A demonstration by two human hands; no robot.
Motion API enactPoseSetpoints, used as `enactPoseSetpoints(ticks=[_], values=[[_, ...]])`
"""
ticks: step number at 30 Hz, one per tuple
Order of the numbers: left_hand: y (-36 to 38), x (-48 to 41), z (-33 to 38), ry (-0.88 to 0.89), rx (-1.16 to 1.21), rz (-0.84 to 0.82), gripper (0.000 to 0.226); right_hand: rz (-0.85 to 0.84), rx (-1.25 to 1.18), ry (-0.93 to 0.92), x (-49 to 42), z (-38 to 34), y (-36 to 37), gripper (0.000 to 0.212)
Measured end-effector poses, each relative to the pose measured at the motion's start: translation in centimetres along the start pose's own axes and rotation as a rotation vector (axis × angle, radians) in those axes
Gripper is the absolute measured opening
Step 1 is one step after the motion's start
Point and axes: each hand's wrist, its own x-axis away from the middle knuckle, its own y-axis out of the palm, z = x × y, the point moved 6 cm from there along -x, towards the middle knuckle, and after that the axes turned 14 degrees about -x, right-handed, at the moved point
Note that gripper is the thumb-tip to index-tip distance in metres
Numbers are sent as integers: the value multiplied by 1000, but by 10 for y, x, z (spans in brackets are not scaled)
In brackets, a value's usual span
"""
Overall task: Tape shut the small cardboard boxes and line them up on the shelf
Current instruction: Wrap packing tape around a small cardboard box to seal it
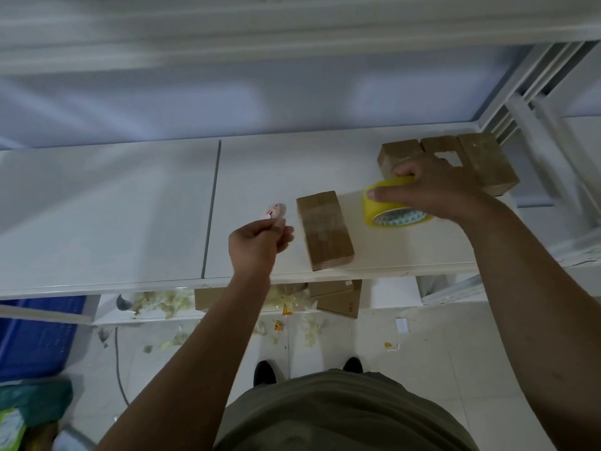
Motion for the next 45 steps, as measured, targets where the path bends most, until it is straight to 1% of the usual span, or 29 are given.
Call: enactPoseSetpoints(ticks=[2,5,7,9,12,16,17,19,20,21,22,24,26,27,28,30,31,32,34,36,37,38,40,41,43,45], values=[[-2,-1,-11,-12,-58,-8,15,-10,107,38,-10,12,2,46],[4,-1,-21,-19,-88,40,10,-66,172,43,-20,28,16,61],[6,-4,-26,-28,-98,74,8,-49,211,25,-26,32,24,71],[8,-9,-31,-39,-115,100,7,-12,251,20,-32,34,28,74],[15,-13,-38,-57,-173,113,7,4,343,11,-37,33,35,61],[30,-19,-44,-72,-289,131,28,22,391,-1,-37,33,58,48],[35,-18,-45,-56,-319,140,30,33,408,-10,-36,32,64,47],[45,-13,-41,7,-419,164,25,55,434,-22,-35,29,72,42],[49,-10,-40,16,-465,178,33,61,430,-26,-34,29,73,41],[53,-9,-41,7,-463,187,40,65,421,-30,-34,29,72,41],[56,-7,-41,-9,-466,185,37,68,402,-31,-33,29,71,40],[58,-5,-37,10,-505,157,25,64,326,-17,-28,32,68,43],[49,-4,-35,4,-477,138,28,42,157,-1,-19,33,63,53],[42,-3,-32,-25,-414,117,31,35,52,13,-13,32,59,57],[33,-2,-27,-53,-360,88,39,30,-44,27,-6,28,55,58],[18,0,-10,-50,-309,-44,58,8,-142,30,8,14,51,55],[12,1,0,-23,-319,-119,64,-20,-165,29,14,4,51,53],[7,3,11,17,-336,-196,71,-53,-202,33,19,-5,52,44],[1,8,31,83,-345,-325,95,-139,-317,57,26,-24,56,19],[-6,8,46,152,-400,-371,109,-204,-370,42,30,-42,56,4],[-10,8,51,188,-454,-369,112,-235,-385,28,32,-52,56,10],[-15,7,55,207,-477,-358,109,-264,-396,3,34,-61,56,21],[-27,3,56,225,-396,-333,96,-335,-431,-61,40,-76,55,40],[-32,2,55,220,-315,-330,93,-379,-468,-101,45,-82,55,44],[-43,1,52,158,-176,-344,99,-444,-589,-163,56,-87,59,40],[-51,4,49,69,-103,-404,102,-395,-703,-215,61,-86,62,41]])
